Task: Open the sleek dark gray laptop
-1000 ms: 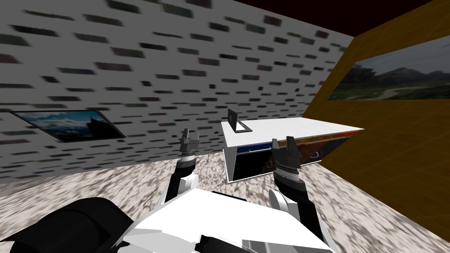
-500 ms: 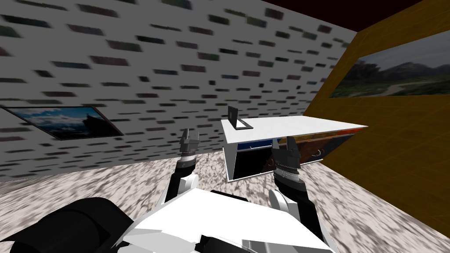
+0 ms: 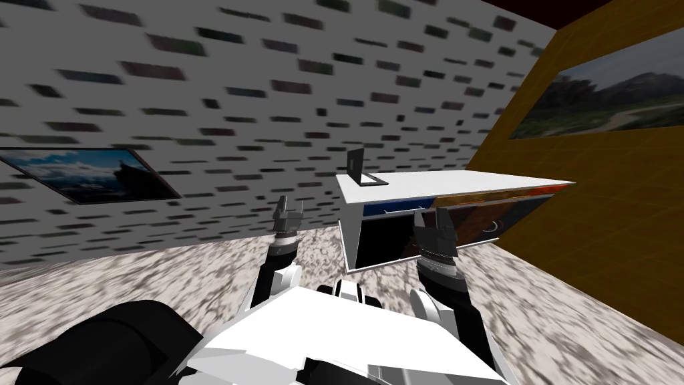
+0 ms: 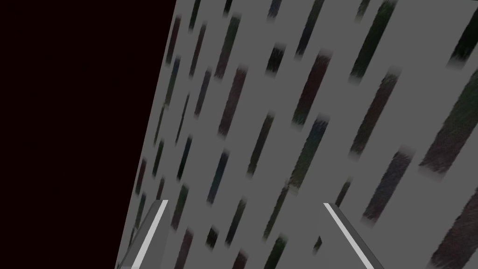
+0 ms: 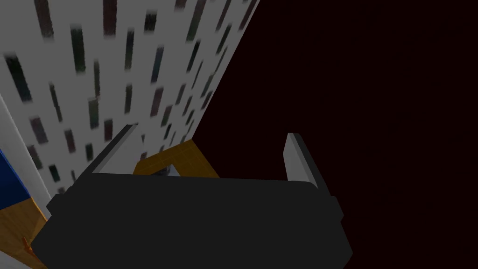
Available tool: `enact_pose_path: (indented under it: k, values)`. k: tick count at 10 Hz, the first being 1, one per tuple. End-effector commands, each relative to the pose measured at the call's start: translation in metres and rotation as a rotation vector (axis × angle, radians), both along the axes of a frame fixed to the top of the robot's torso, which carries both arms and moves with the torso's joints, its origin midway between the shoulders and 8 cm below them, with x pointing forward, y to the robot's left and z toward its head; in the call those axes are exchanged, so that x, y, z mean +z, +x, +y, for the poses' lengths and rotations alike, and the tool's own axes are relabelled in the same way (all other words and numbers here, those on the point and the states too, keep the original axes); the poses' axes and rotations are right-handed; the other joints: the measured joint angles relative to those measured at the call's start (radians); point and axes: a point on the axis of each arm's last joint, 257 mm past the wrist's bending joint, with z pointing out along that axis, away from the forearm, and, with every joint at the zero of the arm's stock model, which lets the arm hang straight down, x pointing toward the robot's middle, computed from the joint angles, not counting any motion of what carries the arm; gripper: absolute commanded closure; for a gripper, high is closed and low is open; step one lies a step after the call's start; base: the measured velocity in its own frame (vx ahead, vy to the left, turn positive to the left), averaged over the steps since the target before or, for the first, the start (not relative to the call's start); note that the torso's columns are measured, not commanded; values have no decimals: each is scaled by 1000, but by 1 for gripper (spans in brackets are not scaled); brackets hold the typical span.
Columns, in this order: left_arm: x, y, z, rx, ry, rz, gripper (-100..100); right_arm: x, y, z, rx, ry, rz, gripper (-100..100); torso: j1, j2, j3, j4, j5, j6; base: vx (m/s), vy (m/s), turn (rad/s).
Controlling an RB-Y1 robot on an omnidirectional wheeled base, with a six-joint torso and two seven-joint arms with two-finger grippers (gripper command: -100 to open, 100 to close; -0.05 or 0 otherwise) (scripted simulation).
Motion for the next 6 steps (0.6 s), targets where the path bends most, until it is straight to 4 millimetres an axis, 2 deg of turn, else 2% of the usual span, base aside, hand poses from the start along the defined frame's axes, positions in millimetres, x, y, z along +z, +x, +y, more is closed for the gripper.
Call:
enact_pose_path:
  k: [1, 6]
  values:
    - [0, 0, 0, 0, 0, 0, 0, -1, -4, -5, -46, -123, 4, -100, 1, 10, -19, 10, 0, 0, -9, 56, 75]
    - [0, 0, 0, 0, 0, 0, 0, 3, -14, -24, -195, -397, -3, -100, -2, 12, -25, 14, 0, 0, -10, 85, 75]
